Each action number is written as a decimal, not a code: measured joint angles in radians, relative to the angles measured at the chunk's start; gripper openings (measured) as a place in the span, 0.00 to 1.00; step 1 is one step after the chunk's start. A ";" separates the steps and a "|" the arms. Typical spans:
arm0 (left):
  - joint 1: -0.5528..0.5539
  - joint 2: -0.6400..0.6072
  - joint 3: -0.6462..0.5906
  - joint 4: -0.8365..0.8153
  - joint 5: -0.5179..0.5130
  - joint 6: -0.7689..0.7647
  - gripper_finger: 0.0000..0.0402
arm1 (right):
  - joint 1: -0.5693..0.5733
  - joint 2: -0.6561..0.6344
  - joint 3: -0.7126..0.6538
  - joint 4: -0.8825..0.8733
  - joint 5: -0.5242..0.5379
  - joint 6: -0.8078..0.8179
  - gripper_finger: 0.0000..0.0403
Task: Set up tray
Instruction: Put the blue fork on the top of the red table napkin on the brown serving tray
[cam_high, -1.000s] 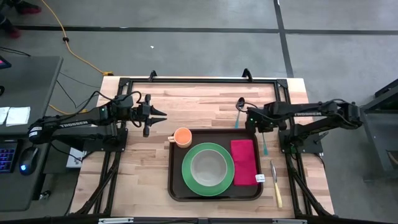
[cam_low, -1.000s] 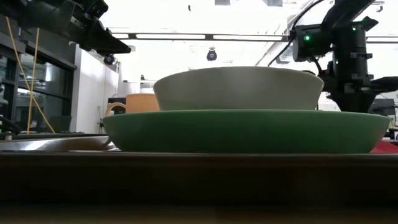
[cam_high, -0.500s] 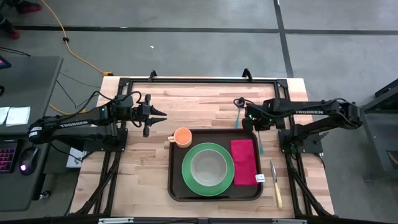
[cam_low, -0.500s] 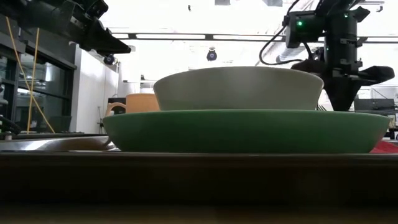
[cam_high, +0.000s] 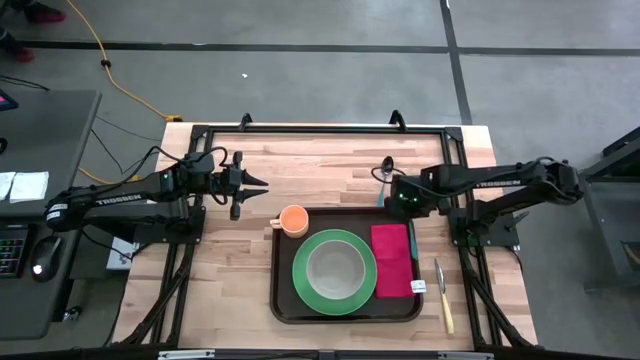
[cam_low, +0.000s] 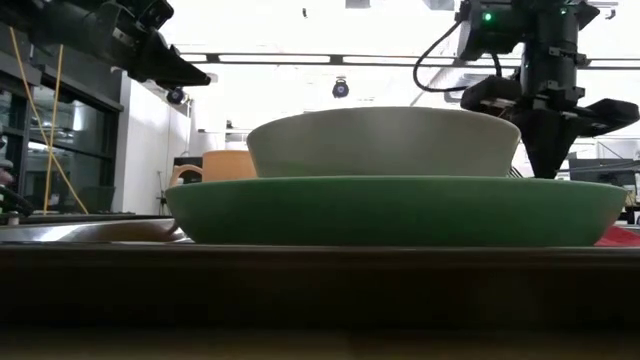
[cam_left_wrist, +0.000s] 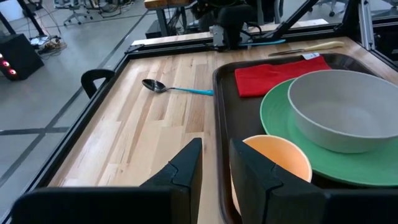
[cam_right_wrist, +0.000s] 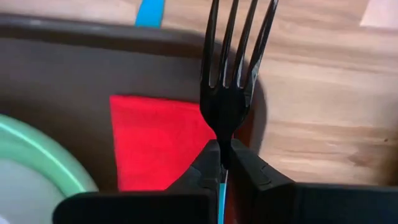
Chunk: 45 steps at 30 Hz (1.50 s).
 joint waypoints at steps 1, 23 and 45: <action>0.000 0.000 0.000 0.000 0.000 0.002 0.28 | 0.012 0.000 0.000 0.007 -0.004 0.012 0.01; 0.000 0.000 0.000 -0.019 0.000 0.011 0.28 | 0.212 0.172 0.000 0.322 -0.135 0.197 0.01; 0.000 0.000 0.000 -0.020 0.000 0.011 0.28 | 0.318 0.179 0.000 0.290 -0.075 0.328 0.02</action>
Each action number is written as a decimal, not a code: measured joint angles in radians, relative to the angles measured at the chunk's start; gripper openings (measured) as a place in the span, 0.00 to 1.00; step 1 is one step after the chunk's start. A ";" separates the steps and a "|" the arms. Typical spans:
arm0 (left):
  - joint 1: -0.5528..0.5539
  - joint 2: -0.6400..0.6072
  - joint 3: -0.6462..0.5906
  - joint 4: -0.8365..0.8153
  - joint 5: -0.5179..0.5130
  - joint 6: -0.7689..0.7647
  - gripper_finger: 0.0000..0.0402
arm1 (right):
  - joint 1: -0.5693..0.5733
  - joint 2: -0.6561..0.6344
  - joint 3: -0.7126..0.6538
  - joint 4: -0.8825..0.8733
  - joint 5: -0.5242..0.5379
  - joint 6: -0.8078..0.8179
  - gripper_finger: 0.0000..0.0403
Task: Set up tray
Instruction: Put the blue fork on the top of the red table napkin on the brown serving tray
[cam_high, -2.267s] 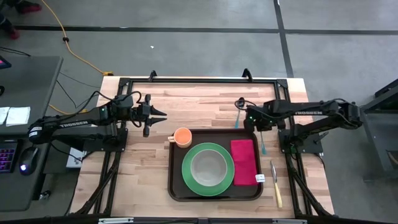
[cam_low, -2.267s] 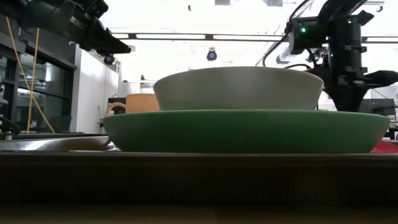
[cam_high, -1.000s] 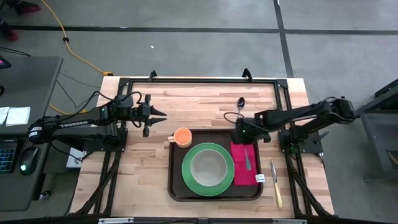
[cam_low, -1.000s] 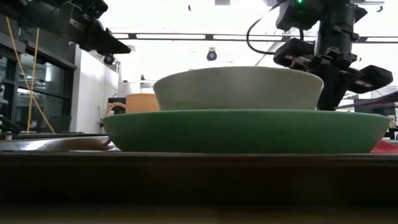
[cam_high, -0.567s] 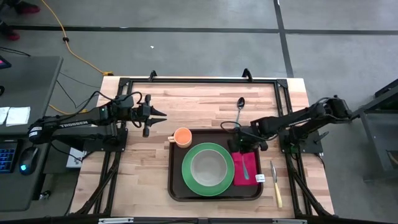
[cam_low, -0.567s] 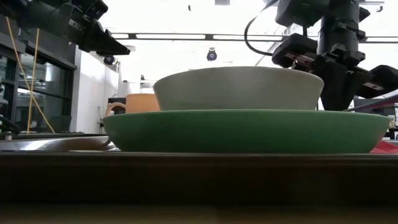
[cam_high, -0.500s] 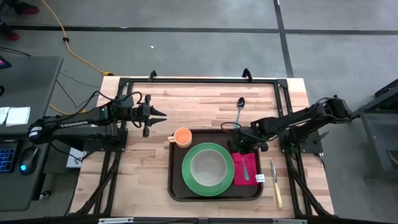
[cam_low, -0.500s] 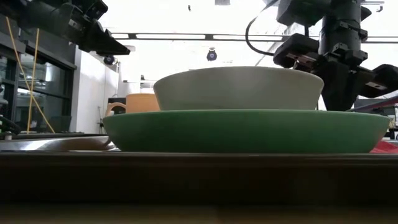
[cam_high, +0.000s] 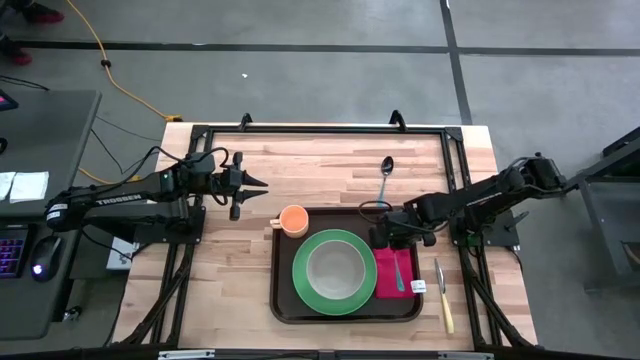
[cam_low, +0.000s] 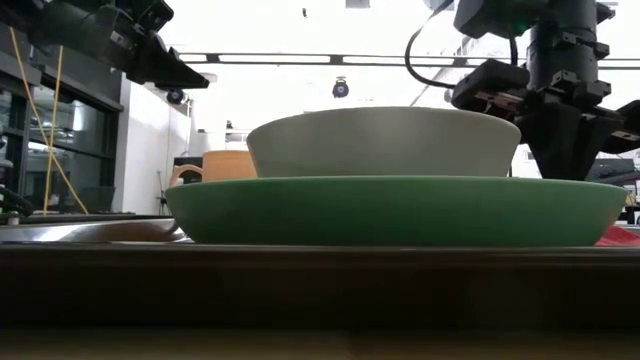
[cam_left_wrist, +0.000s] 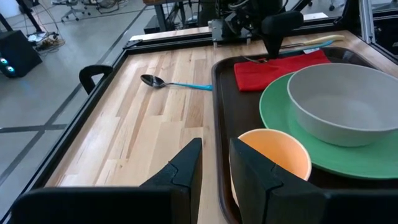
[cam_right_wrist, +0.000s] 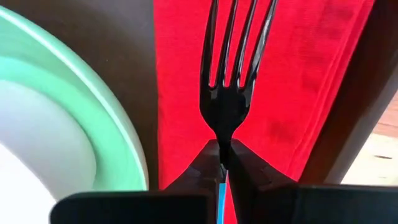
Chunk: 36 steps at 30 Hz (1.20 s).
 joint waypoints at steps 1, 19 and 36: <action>0.000 0.000 0.000 -0.002 0.000 0.000 0.28 | 0.000 0.000 0.000 0.000 0.003 0.000 0.02; 0.000 0.000 0.000 -0.031 0.000 0.000 0.28 | 0.001 0.094 -0.001 0.017 -0.009 -0.019 0.03; 0.000 0.000 0.000 -0.033 0.000 0.000 0.28 | 0.001 0.113 -0.022 0.056 -0.006 -0.028 0.03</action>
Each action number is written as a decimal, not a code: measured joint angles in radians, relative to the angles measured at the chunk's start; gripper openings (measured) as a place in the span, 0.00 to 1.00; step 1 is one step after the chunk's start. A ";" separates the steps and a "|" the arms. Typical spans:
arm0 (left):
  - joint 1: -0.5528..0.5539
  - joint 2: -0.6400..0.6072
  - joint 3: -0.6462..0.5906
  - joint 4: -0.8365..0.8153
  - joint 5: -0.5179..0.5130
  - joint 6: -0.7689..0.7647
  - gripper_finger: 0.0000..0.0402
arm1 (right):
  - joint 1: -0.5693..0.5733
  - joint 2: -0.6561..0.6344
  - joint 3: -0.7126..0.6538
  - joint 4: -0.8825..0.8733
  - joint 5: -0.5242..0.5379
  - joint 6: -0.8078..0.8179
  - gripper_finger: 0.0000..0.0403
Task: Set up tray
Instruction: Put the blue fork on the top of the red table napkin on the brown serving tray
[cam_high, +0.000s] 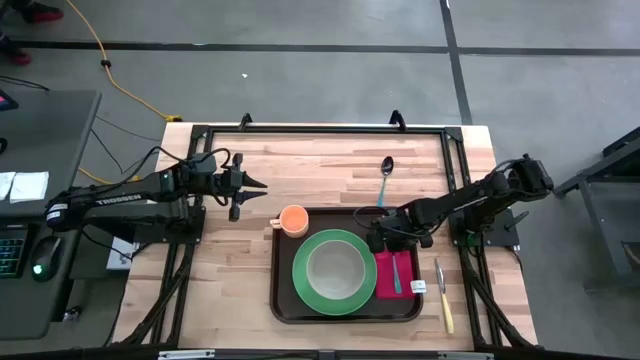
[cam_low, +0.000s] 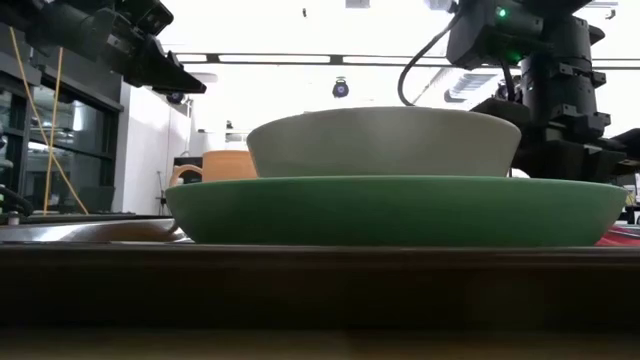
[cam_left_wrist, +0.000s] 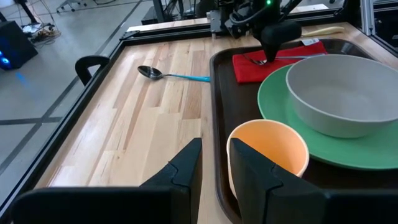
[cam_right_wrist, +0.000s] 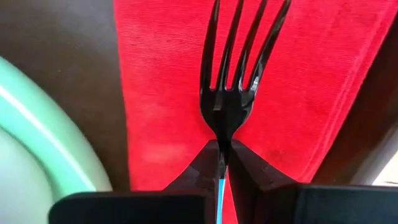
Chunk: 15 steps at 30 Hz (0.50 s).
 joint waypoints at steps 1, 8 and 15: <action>0.000 0.000 0.000 -0.001 0.000 0.000 0.28 | 0.000 0.000 -0.004 0.001 0.000 0.000 0.03; 0.000 0.000 0.000 -0.015 0.000 -0.006 0.28 | -0.002 0.000 -0.004 -0.003 0.018 -0.001 0.03; 0.000 0.000 0.000 -0.014 0.000 -0.007 0.28 | -0.003 0.000 -0.004 -0.002 0.017 -0.007 0.03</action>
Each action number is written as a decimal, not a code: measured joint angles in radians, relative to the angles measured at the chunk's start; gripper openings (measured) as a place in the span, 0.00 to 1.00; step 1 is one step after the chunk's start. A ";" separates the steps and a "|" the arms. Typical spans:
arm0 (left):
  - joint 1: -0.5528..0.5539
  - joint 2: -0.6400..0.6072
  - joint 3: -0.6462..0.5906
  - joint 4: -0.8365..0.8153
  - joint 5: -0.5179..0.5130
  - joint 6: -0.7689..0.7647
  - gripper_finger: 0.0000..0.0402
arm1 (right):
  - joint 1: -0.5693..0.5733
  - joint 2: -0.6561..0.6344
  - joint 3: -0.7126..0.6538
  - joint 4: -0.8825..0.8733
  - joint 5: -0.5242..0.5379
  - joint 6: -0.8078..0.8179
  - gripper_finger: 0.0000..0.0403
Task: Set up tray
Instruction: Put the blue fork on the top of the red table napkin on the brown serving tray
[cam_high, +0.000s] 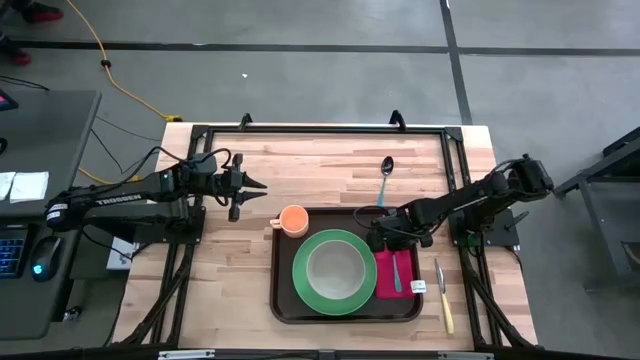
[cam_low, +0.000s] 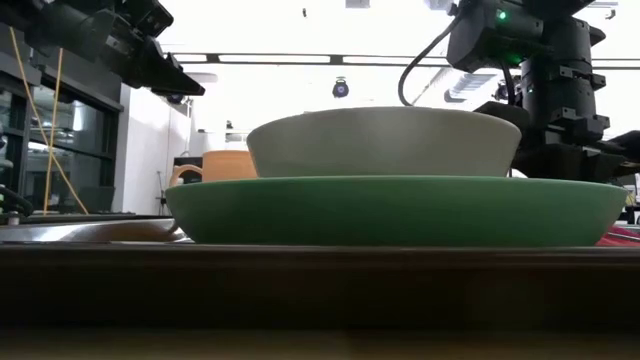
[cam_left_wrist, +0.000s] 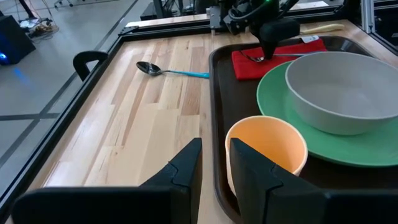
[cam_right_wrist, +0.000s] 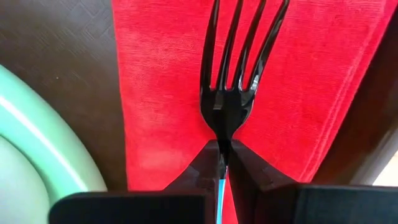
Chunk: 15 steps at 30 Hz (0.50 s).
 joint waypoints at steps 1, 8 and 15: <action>0.000 0.000 0.000 0.000 0.000 0.000 0.28 | 0.000 0.000 0.000 0.000 -0.002 -0.002 0.03; 0.000 0.000 0.000 0.000 0.000 0.000 0.28 | 0.000 0.000 0.000 0.000 -0.018 -0.011 0.03; 0.000 0.000 0.000 0.000 0.000 0.000 0.28 | 0.000 0.000 0.001 0.000 -0.021 -0.011 0.08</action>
